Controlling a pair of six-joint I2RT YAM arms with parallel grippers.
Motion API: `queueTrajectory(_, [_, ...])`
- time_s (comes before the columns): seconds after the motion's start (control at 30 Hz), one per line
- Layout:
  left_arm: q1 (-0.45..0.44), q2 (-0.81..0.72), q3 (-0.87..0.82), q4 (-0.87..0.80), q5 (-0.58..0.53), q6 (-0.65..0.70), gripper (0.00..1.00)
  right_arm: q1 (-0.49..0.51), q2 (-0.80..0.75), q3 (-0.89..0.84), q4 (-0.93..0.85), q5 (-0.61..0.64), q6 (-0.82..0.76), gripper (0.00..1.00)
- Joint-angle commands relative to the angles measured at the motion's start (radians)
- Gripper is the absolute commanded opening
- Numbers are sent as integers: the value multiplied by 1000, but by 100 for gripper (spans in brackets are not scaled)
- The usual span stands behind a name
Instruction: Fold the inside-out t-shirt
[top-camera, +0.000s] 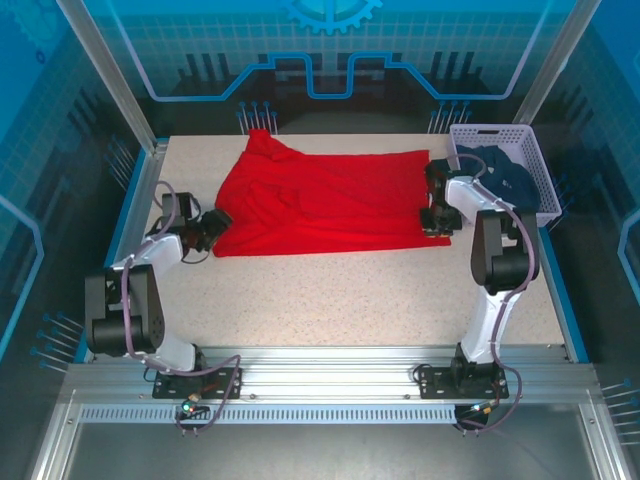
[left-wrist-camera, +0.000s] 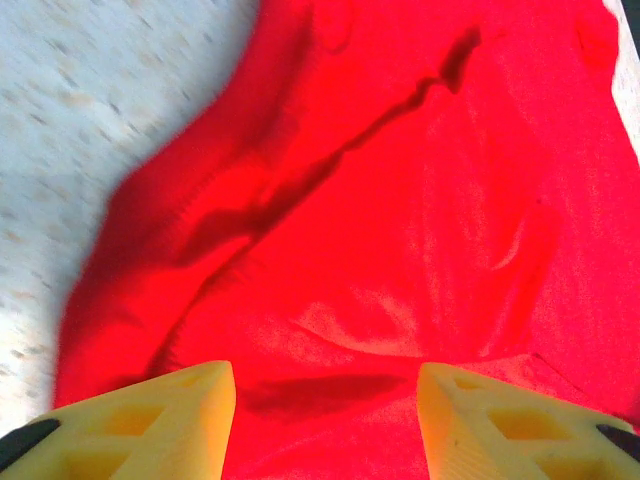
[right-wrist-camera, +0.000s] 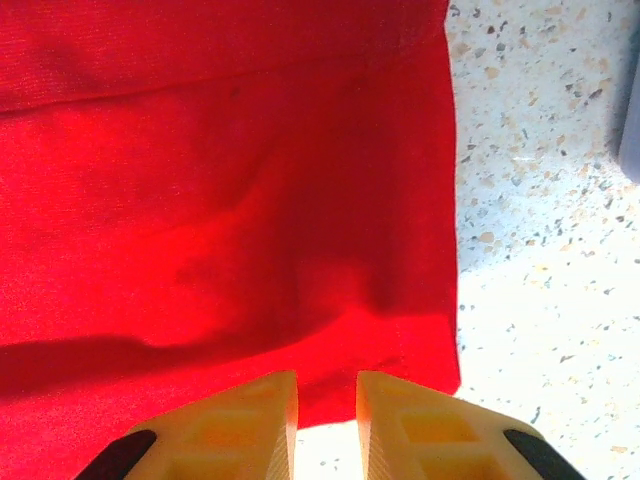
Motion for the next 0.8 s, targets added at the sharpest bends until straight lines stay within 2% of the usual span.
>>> queueTrajectory(0.0, [-46, 14, -35, -11, 51, -16, 52, -5, 7, -24, 7, -56, 9, 23])
queueTrajectory(0.2, [-40, 102, -42, -17, -36, 12, 52, -21, 87, -6, -18, -15, 12, 22])
queueTrajectory(0.37, [3, 137, -61, 16, -46, 4, 52, -15, 119, 0, -65, 117, 7, 20])
queueTrajectory(0.47, [7, 138, -71, 19, -37, 2, 52, -3, 120, -13, -76, 150, 10, 19])
queueTrajectory(0.6, [6, 100, -108, 10, -16, -6, 52, 24, 109, -31, -104, 188, 18, 18])
queueTrajectory(0.77, [2, -33, -243, -7, 6, -36, 52, 78, 59, -94, -141, 232, 51, 17])
